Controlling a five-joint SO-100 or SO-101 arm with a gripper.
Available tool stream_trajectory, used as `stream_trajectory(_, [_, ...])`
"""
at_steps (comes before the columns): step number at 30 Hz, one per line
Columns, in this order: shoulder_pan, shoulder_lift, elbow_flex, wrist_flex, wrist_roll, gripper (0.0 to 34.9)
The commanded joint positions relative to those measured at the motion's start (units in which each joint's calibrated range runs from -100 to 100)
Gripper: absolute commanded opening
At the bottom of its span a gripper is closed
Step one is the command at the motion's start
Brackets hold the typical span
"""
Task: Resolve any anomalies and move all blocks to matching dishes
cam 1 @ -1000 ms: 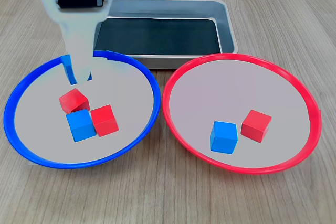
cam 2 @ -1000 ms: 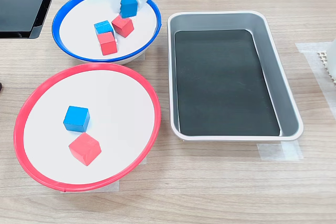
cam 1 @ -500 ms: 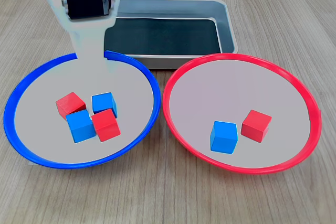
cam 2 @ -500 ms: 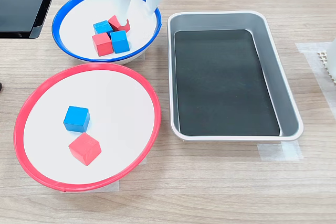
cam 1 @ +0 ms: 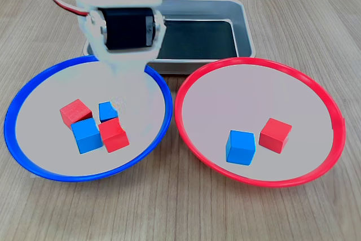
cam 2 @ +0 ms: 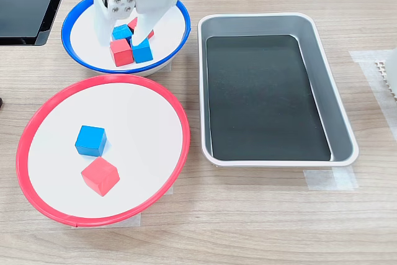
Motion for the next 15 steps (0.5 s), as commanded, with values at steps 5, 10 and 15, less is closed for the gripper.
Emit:
stream_trajectory(5, [-1.1,1.8,-3.7,-2.4,-1.2,12.8])
stream_trajectory(10, [-2.5,2.2,-3.7,-1.7,-1.3,13.1])
stream_trajectory(15, [-3.7,2.4,-4.6,0.3,-1.4,13.6])
